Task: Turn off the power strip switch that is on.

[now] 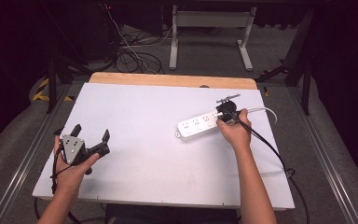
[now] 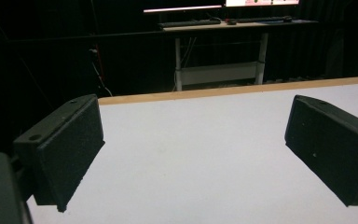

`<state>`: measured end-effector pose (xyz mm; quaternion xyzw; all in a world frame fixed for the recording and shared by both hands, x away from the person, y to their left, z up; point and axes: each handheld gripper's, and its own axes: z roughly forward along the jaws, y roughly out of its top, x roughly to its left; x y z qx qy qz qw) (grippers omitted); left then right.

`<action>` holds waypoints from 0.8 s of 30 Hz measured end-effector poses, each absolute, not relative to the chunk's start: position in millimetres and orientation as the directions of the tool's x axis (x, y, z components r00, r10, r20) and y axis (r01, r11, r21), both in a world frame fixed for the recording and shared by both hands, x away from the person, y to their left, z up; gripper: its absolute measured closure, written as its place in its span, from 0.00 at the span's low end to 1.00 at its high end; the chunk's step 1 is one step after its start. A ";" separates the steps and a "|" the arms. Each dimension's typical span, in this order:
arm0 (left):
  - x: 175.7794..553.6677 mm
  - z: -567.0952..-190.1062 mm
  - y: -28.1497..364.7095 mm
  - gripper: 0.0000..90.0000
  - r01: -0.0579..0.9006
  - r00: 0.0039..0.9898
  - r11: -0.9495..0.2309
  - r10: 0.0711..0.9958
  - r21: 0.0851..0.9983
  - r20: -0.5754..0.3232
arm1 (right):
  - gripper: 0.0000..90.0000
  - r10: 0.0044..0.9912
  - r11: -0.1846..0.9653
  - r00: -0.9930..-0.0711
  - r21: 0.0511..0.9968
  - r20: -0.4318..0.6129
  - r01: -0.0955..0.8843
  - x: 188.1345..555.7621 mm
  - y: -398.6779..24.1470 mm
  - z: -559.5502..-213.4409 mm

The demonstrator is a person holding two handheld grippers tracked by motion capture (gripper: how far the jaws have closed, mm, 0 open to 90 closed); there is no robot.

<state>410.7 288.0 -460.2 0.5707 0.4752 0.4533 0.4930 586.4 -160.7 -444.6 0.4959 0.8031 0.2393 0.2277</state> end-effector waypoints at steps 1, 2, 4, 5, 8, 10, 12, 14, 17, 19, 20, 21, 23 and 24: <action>410.6 -460.2 287.8 0.05 0.097 0.138 -0.062 0.989 0.993 0.048 | 1.00 0.905 0.394 -0.405 0.610 -0.128 0.687 586.4 -160.7 -444.6; 410.6 -460.1 287.8 0.05 0.097 0.139 -0.063 0.989 0.993 0.049 | 1.00 0.905 0.395 -0.404 0.609 -0.131 0.688 586.5 -160.3 -444.5; 410.6 -460.2 287.7 0.05 0.097 0.139 -0.063 0.989 0.993 0.050 | 1.00 0.906 0.393 -0.403 0.608 -0.129 0.690 586.6 -160.3 -444.4; 410.6 -460.2 287.6 0.05 0.097 0.139 -0.063 0.989 0.993 0.050 | 1.00 0.906 0.393 -0.403 0.608 -0.130 0.690 586.6 -160.2 -444.4; 410.6 -460.3 287.7 0.05 0.098 0.139 -0.064 0.989 0.993 0.050 | 1.00 0.904 0.399 -0.405 0.609 -0.136 0.686 586.2 -159.9 -444.6; 410.4 -460.1 287.6 0.06 0.098 0.140 -0.063 0.989 0.993 0.049 | 1.00 0.904 0.399 -0.404 0.610 -0.138 0.685 586.1 -159.7 -444.8; 410.3 -460.1 287.4 0.06 0.098 0.141 -0.063 0.989 0.993 0.049 | 1.00 0.905 0.398 -0.400 0.611 -0.141 0.684 585.7 -159.2 -444.9; 410.2 -460.1 287.2 0.06 0.098 0.141 -0.064 0.989 0.993 0.050 | 1.00 0.906 0.397 -0.399 0.611 -0.141 0.684 585.7 -159.2 -445.0; 410.3 -460.1 287.2 0.06 0.098 0.141 -0.065 0.989 0.993 0.050 | 1.00 0.907 0.393 -0.399 0.611 -0.135 0.687 586.0 -159.6 -444.7; 410.4 -460.1 287.3 0.06 0.098 0.141 -0.064 0.989 0.993 0.050 | 1.00 0.908 0.390 -0.397 0.611 -0.132 0.689 586.1 -159.6 -444.6; 410.4 -460.1 287.3 0.06 0.098 0.141 -0.063 0.989 0.993 0.049 | 1.00 0.909 0.388 -0.396 0.609 -0.130 0.692 586.3 -159.8 -444.4; 410.3 -460.1 287.4 0.06 0.098 0.141 -0.063 0.989 0.993 0.048 | 1.00 0.910 0.385 -0.395 0.609 -0.126 0.693 586.4 -160.0 -444.3; 410.3 -460.1 287.4 0.06 0.099 0.141 -0.062 0.989 0.993 0.047 | 1.00 0.911 0.383 -0.391 0.610 -0.127 0.694 586.4 -159.7 -444.4; 410.4 -460.2 287.5 0.06 0.099 0.141 -0.062 0.989 0.993 0.047 | 1.00 0.912 0.381 -0.389 0.611 -0.127 0.694 586.5 -159.6 -444.4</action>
